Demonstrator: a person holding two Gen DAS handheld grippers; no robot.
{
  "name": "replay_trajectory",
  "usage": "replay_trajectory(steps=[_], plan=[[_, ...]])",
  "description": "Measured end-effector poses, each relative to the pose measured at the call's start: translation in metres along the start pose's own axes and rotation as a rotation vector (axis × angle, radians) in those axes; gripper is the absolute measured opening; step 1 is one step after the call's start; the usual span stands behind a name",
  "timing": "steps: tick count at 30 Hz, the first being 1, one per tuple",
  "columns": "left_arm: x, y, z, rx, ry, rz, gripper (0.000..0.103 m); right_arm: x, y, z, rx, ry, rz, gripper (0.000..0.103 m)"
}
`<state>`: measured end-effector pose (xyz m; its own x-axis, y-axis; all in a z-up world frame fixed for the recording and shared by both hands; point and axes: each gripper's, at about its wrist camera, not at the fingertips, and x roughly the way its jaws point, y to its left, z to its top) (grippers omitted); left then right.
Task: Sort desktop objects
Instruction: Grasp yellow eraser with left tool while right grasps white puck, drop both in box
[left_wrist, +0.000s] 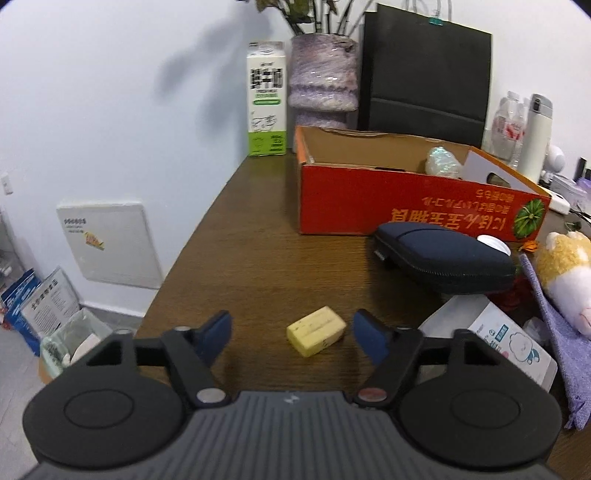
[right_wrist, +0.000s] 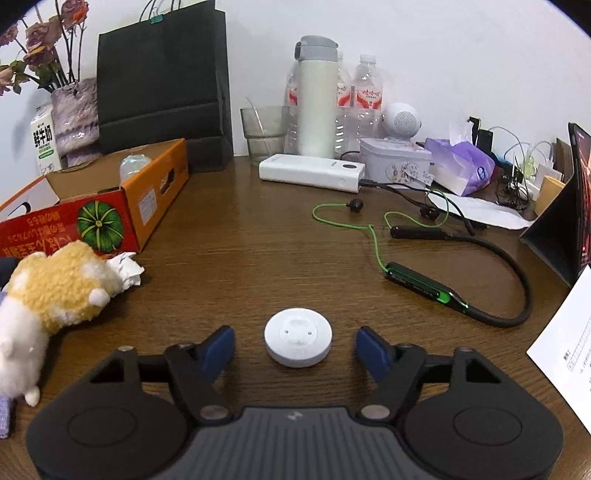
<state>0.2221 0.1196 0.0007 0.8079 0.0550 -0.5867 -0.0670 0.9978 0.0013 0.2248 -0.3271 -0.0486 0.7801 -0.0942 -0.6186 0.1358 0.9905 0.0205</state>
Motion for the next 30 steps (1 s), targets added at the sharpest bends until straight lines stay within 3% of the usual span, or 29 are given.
replay_trajectory(steps=[4, 5, 19, 24, 30], plan=[[0.003, -0.006, 0.0, 0.041, 0.019, -0.041, 0.036, -0.001, 0.003, 0.0, -0.005, -0.015, 0.01, 0.047], [0.002, -0.009, -0.001, 0.051, 0.016, -0.043, 0.036, -0.002, 0.003, 0.0, -0.004, -0.018, 0.012, 0.038], [-0.005, -0.014, 0.0, 0.014, -0.006, -0.048, 0.035, -0.008, 0.007, -0.001, -0.007, -0.05, 0.025, 0.038], [-0.024, -0.014, 0.01, -0.027, -0.068, -0.047, 0.035, -0.02, 0.021, 0.0, -0.042, -0.089, 0.057, 0.038], [-0.041, -0.028, 0.055, -0.029, -0.174, -0.084, 0.035, -0.044, 0.058, 0.027, -0.105, -0.2, 0.17, 0.038]])
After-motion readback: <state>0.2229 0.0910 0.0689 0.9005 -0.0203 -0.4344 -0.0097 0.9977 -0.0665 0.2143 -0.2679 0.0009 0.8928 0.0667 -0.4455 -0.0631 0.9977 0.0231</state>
